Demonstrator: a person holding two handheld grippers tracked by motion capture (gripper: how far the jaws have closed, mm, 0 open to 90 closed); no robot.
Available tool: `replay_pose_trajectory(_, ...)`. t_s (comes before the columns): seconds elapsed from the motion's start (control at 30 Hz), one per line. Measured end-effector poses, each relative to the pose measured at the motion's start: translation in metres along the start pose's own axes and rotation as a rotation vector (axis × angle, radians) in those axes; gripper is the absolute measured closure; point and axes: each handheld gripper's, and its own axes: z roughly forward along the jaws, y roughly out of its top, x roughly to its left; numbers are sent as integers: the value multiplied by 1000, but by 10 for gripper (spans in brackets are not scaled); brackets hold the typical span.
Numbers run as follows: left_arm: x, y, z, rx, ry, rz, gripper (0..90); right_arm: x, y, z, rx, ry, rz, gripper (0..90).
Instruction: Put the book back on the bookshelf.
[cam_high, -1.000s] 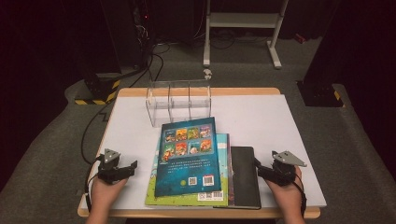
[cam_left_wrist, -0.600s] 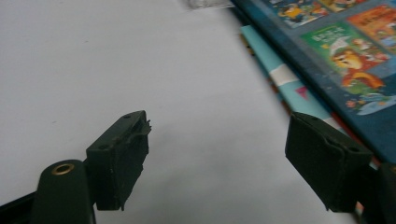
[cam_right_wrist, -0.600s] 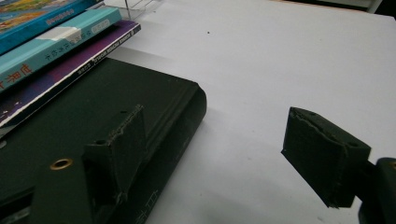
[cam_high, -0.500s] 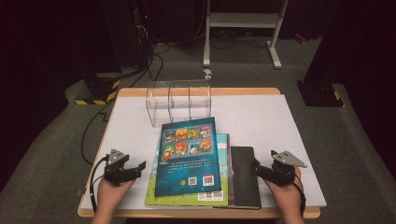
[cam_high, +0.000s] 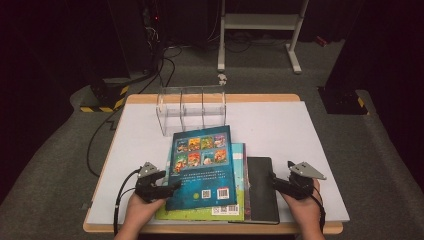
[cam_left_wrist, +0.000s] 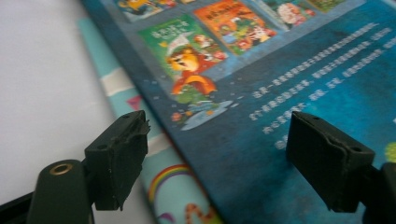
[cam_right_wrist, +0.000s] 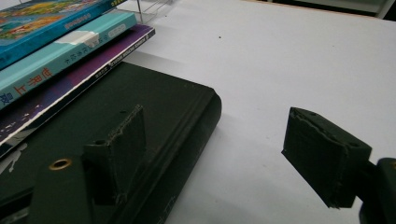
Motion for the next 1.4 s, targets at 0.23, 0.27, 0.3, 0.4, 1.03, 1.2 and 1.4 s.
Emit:
replay_pose_trajectory(0.23,-6,-2,1,8,-33,25,196,1,0,2,7,-2,-3,209)
replay_pose_trajectory(0.27,-8,-2,1,6,-45,35,197,1,0,2,7,-2,-1,209)
replay_pose_trajectory(0.3,-12,-3,2,4,-58,46,197,1,0,2,6,-1,0,209)
replay_pose_trajectory(0.4,-25,-1,6,5,-93,85,199,2,1,2,7,0,8,212)
replay_pose_trajectory(1.03,-22,29,31,21,-8,92,152,48,45,-1,-33,205,17,152)
replay_pose_trajectory(1.2,-23,27,31,5,-1,106,156,72,55,27,89,250,-17,187)
replay_pose_trajectory(1.4,-32,26,32,-22,-22,134,212,78,51,35,166,298,-16,203)
